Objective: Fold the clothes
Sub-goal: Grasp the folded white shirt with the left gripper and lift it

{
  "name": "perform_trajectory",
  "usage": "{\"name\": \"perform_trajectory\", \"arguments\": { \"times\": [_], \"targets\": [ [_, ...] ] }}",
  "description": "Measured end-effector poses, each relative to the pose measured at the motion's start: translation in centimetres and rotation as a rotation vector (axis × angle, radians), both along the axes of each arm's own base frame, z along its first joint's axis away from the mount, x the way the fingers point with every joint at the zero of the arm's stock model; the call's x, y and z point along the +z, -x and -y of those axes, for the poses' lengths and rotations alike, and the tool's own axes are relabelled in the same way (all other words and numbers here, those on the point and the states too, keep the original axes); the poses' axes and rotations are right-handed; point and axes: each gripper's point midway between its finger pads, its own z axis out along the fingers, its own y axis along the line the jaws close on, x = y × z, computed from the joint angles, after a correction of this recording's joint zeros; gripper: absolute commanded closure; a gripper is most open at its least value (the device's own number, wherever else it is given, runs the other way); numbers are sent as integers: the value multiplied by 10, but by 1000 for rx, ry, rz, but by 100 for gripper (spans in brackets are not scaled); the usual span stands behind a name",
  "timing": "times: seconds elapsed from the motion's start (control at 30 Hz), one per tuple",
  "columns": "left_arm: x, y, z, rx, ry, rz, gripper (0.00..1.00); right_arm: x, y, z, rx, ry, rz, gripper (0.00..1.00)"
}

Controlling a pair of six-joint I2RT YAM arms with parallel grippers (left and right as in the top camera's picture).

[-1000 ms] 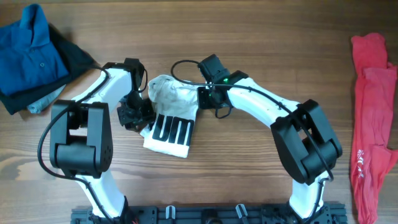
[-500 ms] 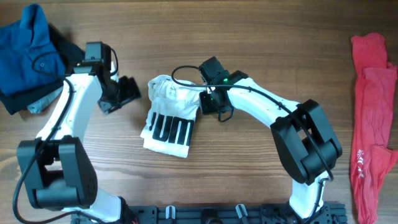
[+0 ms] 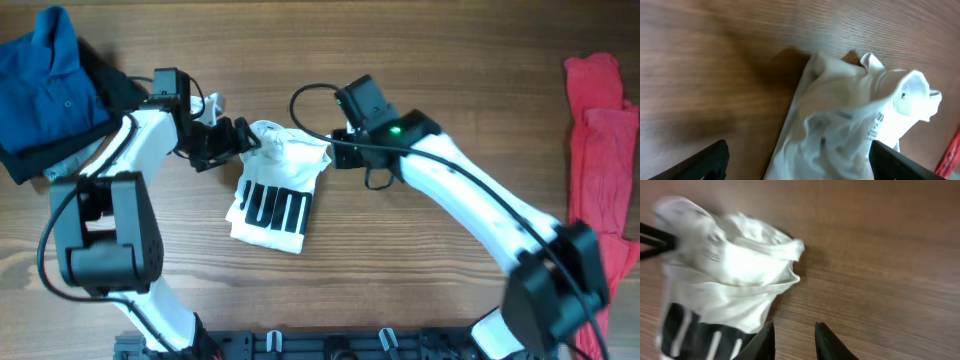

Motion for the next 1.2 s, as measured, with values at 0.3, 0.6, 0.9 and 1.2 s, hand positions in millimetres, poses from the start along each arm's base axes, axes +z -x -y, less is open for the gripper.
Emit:
{"name": "perform_trajectory", "arguments": {
  "times": [0.3, 0.6, 0.9, 1.2],
  "targets": [
    [-12, -5, 23, -67, 109, 1, 27, 10, 8, 9, -9, 17, 0, 73],
    [-29, 6, 82, -228, 161, 0, 96, 8, 13, 12, -17, 30, -22, 74],
    [-14, -22, 48, -155, 17, 59, 96, 28, 15, 25, -51, 51, 28, 75],
    [128, -108, -61, 107, -253, 444, 96, 75, 23, 40, -81, 21, 141, 74]
  ]
}}
